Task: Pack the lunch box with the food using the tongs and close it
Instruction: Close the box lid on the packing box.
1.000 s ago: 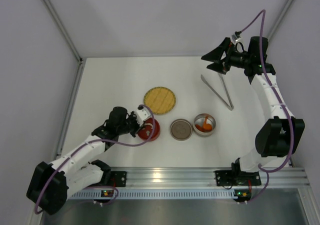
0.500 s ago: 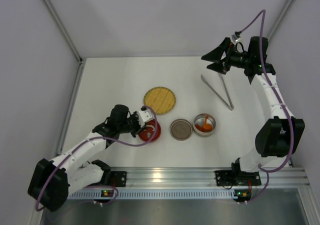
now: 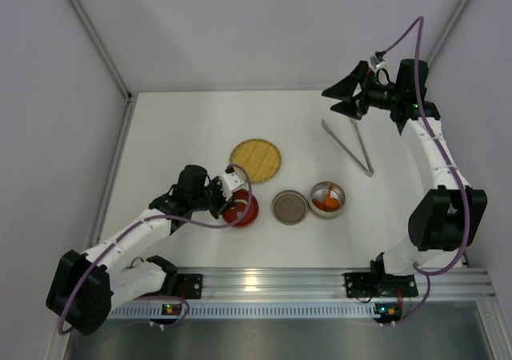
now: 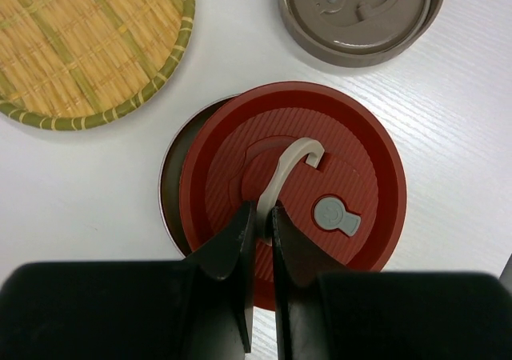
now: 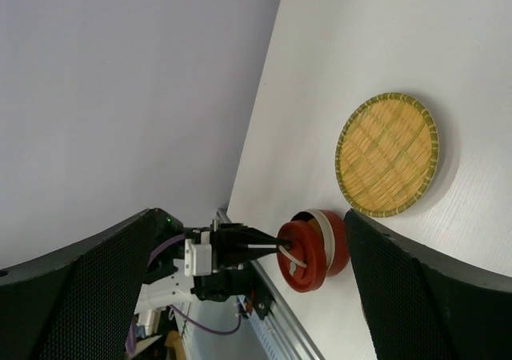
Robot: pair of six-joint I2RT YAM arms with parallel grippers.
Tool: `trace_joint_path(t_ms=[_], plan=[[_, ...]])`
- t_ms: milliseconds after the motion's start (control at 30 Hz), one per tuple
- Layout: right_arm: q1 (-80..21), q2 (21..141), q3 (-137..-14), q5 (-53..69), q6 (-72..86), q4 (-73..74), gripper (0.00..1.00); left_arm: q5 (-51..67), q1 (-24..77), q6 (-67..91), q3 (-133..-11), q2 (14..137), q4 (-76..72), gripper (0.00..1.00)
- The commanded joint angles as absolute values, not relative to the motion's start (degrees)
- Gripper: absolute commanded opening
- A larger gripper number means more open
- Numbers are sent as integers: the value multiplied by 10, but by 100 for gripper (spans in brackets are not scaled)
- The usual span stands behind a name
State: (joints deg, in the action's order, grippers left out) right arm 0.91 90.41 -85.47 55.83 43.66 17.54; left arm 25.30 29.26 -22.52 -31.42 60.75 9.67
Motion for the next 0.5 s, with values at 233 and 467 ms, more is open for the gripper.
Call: trace_joint_path(t_ms=[233,467], plan=[[19,901,-853,568,432,173,99,278,208,-183,-327,620,112,0],[20,902,-853,568,432,172,99,287,205,-182,-333,637,107,0]])
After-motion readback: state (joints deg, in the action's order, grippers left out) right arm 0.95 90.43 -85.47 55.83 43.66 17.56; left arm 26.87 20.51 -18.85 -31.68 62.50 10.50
